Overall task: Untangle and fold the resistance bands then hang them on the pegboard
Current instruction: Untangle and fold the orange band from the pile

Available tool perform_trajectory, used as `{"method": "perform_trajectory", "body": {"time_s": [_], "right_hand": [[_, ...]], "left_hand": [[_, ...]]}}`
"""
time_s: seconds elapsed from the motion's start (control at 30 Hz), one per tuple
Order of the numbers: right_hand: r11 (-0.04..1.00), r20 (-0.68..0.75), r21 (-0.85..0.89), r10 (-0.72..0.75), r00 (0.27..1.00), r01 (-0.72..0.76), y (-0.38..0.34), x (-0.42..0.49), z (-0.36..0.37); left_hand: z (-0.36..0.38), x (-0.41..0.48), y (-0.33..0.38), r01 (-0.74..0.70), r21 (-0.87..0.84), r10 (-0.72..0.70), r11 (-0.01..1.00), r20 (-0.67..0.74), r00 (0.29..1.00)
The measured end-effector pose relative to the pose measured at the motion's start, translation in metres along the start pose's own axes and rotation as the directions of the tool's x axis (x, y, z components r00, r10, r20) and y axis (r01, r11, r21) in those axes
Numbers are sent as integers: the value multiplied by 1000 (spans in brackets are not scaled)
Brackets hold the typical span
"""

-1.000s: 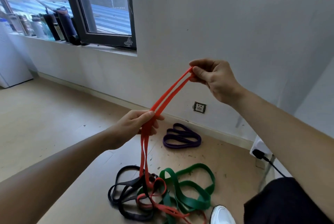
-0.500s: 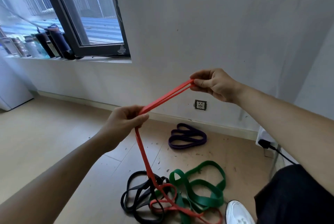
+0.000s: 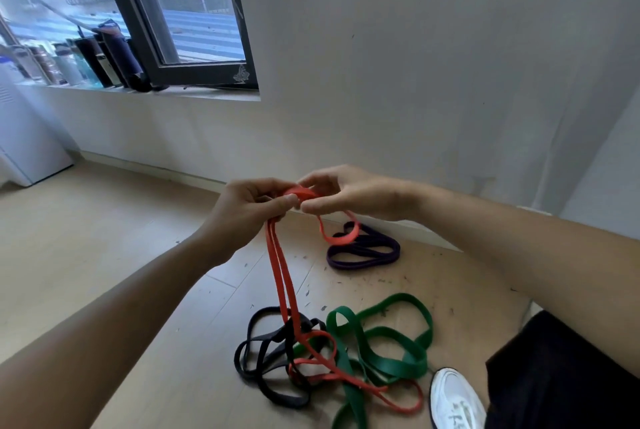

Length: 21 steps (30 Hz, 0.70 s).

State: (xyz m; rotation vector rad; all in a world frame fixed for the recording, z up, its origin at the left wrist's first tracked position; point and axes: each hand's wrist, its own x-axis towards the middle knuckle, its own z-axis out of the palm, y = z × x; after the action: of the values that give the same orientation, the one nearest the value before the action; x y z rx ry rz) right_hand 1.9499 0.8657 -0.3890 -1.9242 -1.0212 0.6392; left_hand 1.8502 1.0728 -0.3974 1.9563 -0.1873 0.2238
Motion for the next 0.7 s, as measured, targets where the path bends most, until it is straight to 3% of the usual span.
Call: {"method": "perform_trajectory", "body": {"time_s": [0.2,0.4,0.7], "right_hand": [[992,-117,-120,-63,991,48,-11,0,0],[948,-226,-256,-250,941,190,-29,-14,-15],[946,-530,-40,-293,796,321,-24,-29,-55]], "left_hand": [[0,-3,-4,-8,71,6,997,39,999],[16,-3,-17,1,72,-15,997,186,983],[37,-4,-37,134,107,-161,985,312,936]]}}
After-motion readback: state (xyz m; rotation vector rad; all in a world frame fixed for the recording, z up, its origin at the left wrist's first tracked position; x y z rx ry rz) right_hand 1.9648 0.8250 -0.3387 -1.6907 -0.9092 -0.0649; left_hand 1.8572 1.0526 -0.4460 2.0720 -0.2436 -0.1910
